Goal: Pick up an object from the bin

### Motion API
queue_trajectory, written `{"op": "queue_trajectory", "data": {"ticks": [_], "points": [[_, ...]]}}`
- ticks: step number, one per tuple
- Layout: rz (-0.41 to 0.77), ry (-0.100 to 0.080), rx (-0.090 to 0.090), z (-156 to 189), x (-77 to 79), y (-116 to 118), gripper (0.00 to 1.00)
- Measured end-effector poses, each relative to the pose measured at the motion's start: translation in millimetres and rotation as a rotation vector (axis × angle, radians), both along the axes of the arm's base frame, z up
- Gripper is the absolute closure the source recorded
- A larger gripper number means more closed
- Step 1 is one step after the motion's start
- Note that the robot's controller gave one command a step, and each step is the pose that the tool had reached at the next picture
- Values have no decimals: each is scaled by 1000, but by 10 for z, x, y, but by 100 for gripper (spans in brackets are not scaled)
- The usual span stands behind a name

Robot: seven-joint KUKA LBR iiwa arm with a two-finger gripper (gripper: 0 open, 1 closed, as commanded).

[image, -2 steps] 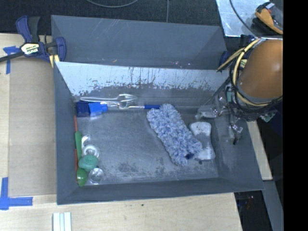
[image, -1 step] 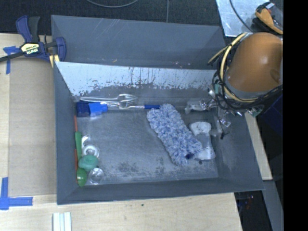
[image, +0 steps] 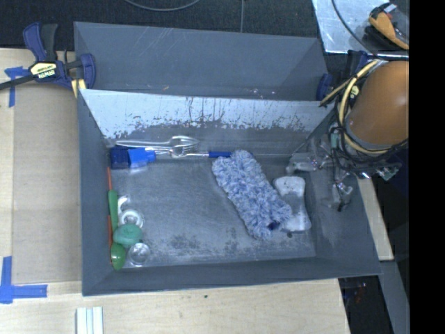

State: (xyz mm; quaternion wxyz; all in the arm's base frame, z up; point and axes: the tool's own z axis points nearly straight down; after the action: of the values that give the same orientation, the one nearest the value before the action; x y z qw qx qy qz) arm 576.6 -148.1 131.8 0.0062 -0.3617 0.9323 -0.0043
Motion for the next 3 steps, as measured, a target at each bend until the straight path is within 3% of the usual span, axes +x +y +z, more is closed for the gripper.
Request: {"op": "queue_trajectory", "data": {"ticks": [1,2,3], "points": [[-240,-11,14,-369,-17,129,0],[-301,-7,7,-543,109,94,0],[125,-13,8,-548,-50,176,0]]}}
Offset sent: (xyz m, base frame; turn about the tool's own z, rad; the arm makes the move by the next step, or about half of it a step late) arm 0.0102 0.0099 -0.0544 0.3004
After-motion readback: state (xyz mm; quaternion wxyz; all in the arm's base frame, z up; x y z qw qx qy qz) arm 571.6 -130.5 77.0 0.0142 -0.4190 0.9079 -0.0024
